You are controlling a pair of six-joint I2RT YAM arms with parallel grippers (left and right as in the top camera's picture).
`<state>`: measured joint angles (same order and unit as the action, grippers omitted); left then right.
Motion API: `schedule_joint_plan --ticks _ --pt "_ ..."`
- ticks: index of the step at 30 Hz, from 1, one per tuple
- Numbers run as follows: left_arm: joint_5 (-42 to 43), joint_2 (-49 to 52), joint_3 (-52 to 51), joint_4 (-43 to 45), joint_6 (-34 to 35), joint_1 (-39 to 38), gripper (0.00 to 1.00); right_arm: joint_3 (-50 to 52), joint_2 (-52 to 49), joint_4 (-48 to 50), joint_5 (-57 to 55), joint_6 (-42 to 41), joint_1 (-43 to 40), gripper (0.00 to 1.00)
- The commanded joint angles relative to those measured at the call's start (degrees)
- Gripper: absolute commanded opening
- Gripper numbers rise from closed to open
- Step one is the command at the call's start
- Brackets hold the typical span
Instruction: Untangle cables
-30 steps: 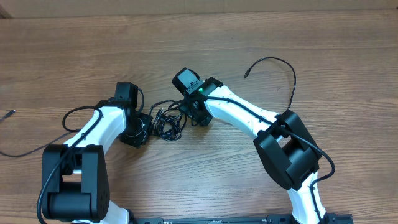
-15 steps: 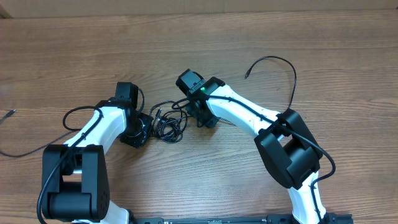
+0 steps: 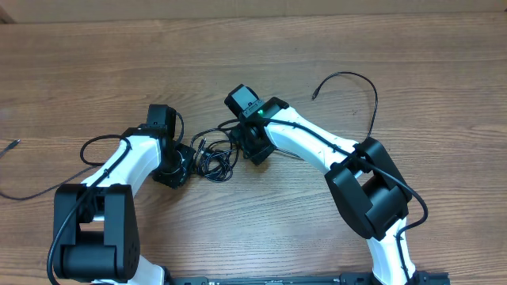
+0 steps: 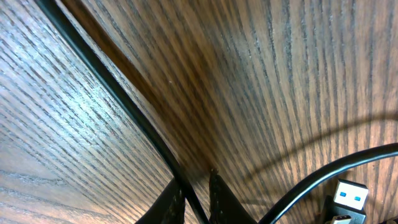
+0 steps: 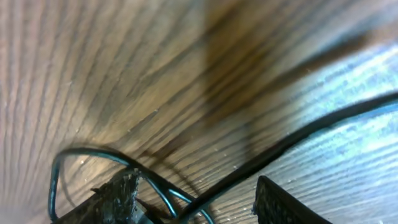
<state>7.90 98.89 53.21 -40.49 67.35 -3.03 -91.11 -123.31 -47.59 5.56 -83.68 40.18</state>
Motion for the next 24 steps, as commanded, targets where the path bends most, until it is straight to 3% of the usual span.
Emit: schedule_joint_plan --ticks 1,4,6,8,10,13,17,19,22,24 --pt "-0.83 1.14 -1.53 0.13 -0.98 -0.79 0.15 1.70 -0.26 0.35 -0.57 -6.86 0.52 0.61" --pt "-0.83 1.14 -1.53 0.24 -0.98 -0.79 0.15 1.86 -0.26 0.94 -2.16 -7.02 0.76 0.55" --pt "-0.83 1.14 -1.53 0.22 -0.98 -0.79 0.14 1.86 -0.26 0.72 -4.52 -6.93 0.74 0.44" --pt "-0.85 1.14 -1.53 0.22 -1.31 -0.79 0.12 1.86 -0.26 -0.04 -5.92 -5.66 0.72 0.26" --pt "-0.90 1.14 -1.53 0.24 -1.42 -0.79 0.12 1.86 -0.26 -0.94 -6.16 -3.82 0.55 0.16" --pt "-0.90 1.14 -1.53 0.24 -1.42 -0.79 0.13 1.86 -0.26 -0.90 -6.16 1.77 0.55 0.14" --pt "-0.83 1.14 -1.53 0.31 -1.40 -0.79 0.11 1.86 -0.26 -0.96 -6.12 4.96 0.57 0.26" --pt "-0.83 1.14 -1.53 0.35 -1.40 -0.79 0.09 1.86 -0.26 -0.94 -6.12 4.96 0.57 0.25" --pt "-0.83 1.14 -1.53 0.46 -1.42 -0.79 0.08 1.86 -0.26 -0.61 -6.16 4.96 0.57 0.04" --pt "-0.83 1.14 -1.53 0.44 -1.49 -0.79 0.08 1.86 -0.26 -0.61 -6.16 4.96 0.57 0.04"
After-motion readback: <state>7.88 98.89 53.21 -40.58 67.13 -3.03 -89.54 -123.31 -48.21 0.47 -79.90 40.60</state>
